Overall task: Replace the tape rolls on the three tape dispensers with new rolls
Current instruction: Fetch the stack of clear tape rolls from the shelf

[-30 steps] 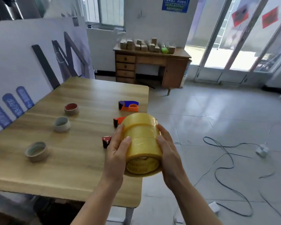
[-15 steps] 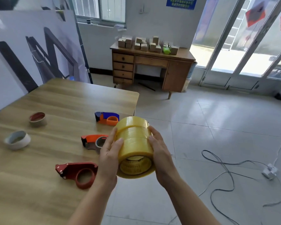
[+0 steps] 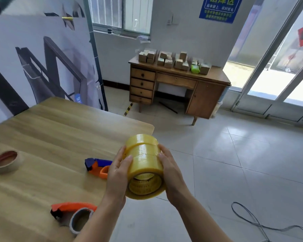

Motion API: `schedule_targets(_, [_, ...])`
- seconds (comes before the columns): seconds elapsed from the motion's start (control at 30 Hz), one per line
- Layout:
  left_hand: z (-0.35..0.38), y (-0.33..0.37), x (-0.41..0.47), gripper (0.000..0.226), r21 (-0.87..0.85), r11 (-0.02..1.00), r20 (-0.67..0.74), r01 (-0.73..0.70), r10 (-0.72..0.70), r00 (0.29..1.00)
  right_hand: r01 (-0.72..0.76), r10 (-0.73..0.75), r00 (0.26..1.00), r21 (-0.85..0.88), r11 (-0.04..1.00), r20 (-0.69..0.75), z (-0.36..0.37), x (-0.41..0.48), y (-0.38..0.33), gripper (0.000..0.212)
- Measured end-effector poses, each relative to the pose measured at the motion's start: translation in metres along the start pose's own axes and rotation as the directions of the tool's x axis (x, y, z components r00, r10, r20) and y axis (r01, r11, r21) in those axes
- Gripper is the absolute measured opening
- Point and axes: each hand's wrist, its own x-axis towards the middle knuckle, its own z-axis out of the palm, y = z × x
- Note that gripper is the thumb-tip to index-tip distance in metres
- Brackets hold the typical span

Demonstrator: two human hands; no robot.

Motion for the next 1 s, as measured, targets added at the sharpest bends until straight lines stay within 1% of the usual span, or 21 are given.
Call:
schedule_targets(0.27, [0.026, 0.012, 0.107, 0.047, 0.022, 1.0, -0.14, -0.004, 0.007, 0.99, -0.071, 0.072, 0.994, -0.005, 0.997, 0.078, 0.0, 0.124, -0.024, 0.039])
schedule_targets(0.47, [0.037, 0.005, 0.185, 0.045, 0.022, 1.0, -0.274, 0.022, -0.015, 0.961, -0.132, 0.152, 0.969, -0.111, 0.985, 0.196, 0.006, 0.226, -0.02, 0.042])
schedule_targets(0.57, [0.046, -0.004, 0.229, 0.044, -0.006, 0.999, -0.382, 0.047, -0.046, 0.923, -0.163, 0.207, 0.939, -0.178, 0.971, 0.273, 0.006, 0.283, -0.019, 0.044])
schedule_targets(0.63, [0.049, -0.009, 0.248, 0.044, -0.04, 0.996, -0.425, 0.08, -0.09, 0.901, -0.188, 0.256, 0.92, -0.24, 0.952, 0.298, 0.007, 0.31, -0.018, 0.044])
schedule_targets(0.77, [0.061, -0.016, 0.289, 0.042, -0.12, 0.986, -0.522, 0.115, -0.162, 0.838, -0.236, 0.371, 0.851, -0.361, 0.902, 0.371, 0.008, 0.364, -0.018, 0.046])
schedule_targets(0.87, [0.06, -0.02, 0.313, 0.038, -0.219, 0.967, -0.58, 0.13, -0.237, 0.78, -0.255, 0.437, 0.803, -0.43, 0.866, 0.404, 0.018, 0.395, -0.014, 0.044])
schedule_targets(0.93, [0.055, -0.024, 0.326, 0.036, -0.264, 0.953, -0.615, 0.15, -0.286, 0.735, -0.265, 0.474, 0.778, -0.469, 0.842, 0.412, 0.026, 0.413, -0.007, 0.036])
schedule_targets(1.0, [0.047, -0.028, 0.339, 0.028, -0.29, 0.938, -0.636, 0.19, -0.337, 0.694, -0.274, 0.516, 0.745, -0.512, 0.814, 0.422, 0.037, 0.431, 0.001, 0.022])
